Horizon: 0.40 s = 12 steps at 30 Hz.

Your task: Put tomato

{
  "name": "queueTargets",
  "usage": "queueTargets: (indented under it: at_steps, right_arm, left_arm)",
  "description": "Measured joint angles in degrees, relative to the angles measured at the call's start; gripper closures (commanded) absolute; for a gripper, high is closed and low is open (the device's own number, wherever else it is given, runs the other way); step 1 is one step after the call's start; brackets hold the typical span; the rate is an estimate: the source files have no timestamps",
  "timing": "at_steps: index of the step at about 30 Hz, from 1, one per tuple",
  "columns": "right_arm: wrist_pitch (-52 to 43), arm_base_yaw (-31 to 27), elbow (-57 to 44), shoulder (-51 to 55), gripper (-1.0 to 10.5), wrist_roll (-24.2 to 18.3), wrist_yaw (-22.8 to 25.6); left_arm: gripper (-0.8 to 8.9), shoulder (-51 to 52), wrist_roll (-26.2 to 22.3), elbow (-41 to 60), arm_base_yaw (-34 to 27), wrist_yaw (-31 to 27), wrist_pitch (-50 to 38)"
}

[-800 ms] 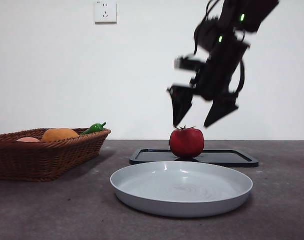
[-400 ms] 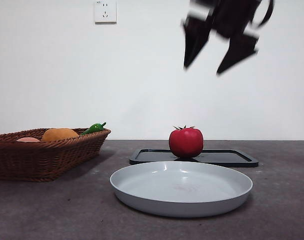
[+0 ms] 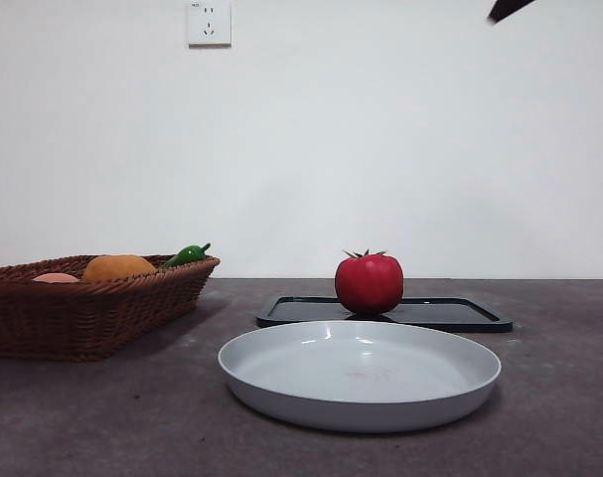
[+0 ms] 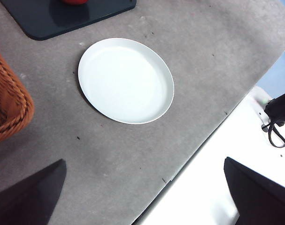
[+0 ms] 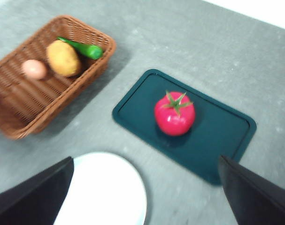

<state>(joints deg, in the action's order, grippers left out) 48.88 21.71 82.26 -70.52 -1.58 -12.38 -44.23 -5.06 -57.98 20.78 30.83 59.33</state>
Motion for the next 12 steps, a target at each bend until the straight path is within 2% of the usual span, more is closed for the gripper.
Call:
queueTargets:
  at_steps: [8,12]
  right_arm:
    - [1.6,3.3,-14.4,16.0,4.6,1.6,-4.1]
    - [1.7,5.8,-21.4,22.4,4.6,3.1,-4.2]
  left_arm:
    - [2.56,0.0,0.0,0.0,0.0,0.0,0.0]
    - [2.55,0.0,0.0,0.0,0.0,0.0,0.0]
